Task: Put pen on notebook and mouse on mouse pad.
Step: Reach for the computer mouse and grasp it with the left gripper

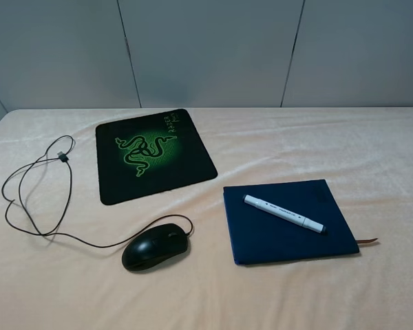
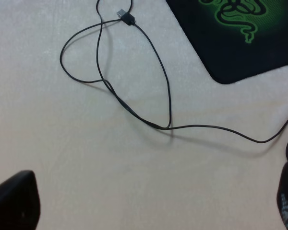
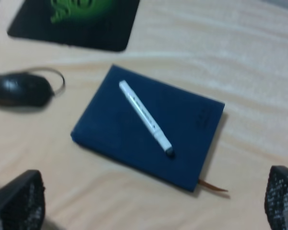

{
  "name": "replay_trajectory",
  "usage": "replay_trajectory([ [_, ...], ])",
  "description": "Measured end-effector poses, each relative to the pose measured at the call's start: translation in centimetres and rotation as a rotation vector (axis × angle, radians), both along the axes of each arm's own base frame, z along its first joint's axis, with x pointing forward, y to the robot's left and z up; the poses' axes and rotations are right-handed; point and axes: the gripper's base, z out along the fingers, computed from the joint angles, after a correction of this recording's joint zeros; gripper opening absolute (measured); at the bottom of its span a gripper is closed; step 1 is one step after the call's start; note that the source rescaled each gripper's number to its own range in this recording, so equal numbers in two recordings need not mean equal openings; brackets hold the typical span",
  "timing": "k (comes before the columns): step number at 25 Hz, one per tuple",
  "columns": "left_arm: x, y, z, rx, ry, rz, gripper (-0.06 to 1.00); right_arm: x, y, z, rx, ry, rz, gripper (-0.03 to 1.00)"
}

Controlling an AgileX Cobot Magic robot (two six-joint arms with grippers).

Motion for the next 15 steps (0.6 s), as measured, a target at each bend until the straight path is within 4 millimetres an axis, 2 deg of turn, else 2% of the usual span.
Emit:
replay_trajectory([
  [6, 0.0, 0.0, 0.0, 0.0, 0.0, 0.0, 1.0, -1.9, -1.2, -0.2, 0.049, -0.077, -0.008, 1.0],
  [12, 0.0, 0.0, 0.0, 0.0, 0.0, 0.0, 1.0, -2.0, -2.0, -0.2, 0.013, -0.119, -0.053, 1.0],
  [15, 0.0, 0.0, 0.0, 0.0, 0.0, 0.0, 1.0, -2.3, -2.6, -1.1, -0.008, -0.149, -0.091, 1.0],
])
